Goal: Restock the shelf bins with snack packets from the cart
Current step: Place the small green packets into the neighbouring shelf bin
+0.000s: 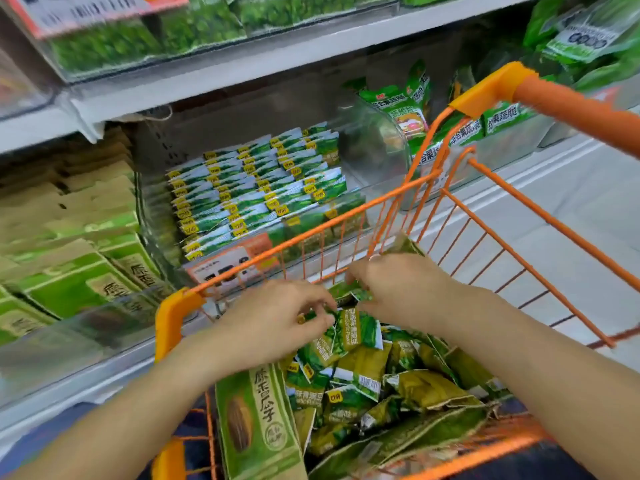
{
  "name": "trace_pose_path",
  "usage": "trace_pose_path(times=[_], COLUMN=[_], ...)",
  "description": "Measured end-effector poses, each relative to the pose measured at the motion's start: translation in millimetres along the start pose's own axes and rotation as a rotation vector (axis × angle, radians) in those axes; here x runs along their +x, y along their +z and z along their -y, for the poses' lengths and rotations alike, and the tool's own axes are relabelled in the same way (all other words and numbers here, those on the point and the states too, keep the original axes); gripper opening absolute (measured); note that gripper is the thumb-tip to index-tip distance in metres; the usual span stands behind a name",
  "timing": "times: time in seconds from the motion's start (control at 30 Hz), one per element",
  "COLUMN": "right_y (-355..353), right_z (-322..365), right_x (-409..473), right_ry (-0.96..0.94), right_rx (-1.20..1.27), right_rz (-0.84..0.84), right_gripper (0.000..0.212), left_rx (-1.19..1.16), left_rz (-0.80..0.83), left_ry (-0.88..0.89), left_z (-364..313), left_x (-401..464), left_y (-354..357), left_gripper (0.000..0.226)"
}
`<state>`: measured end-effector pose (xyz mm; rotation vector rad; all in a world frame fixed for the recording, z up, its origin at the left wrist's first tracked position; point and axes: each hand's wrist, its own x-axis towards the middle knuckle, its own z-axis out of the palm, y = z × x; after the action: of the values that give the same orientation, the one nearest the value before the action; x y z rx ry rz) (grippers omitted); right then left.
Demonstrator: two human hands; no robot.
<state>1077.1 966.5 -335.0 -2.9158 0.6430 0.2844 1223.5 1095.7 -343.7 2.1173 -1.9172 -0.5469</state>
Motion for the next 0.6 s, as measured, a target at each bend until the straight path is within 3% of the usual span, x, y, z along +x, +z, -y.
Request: trace_pose_path(times=[0.07, 0.13, 0.27, 0.37, 0.5, 0.6], right_y=[19.3, 36.4, 49.8, 43.5, 18.3, 2.1], right_z=[4.3, 7.1, 7.5, 2.9, -8.5, -5.2], right_x=[0.7, 2.6, 4.5, 11.4, 15.0, 5.7], right_ry=[-0.044, -0.066, -0.119, -0.089, -0.081, -0.096], right_rx=[-0.133, -0.259, -0.357, -0.261, 0.099, 0.574], right_rz=[0.302, 0.434, 0.385, 0.322, 0.061, -0.092], right_gripper=[0.055, 0.066, 0.055, 0.038, 0.031, 0.024], left_rx=[0.01, 0.021, 0.07, -0.03, -0.266, -0.516], left_rz=[0.121, 0.1, 0.076, 0.052, 0.039, 0.092], left_ry=[-0.022, -0.033, -0.094, -0.156, -0.227, -0.237], left_z=[3.3, 6.3, 19.1, 28.1, 25.7, 15.6], left_x=[-4.9, -5.3, -3.1, -1.6, -0.5, -3.1], left_y=[6.3, 8.4, 6.5, 1.3, -3.6, -11.6], left_gripper=[0.032, 0.034, 0.031, 0.031, 0.043, 0.046])
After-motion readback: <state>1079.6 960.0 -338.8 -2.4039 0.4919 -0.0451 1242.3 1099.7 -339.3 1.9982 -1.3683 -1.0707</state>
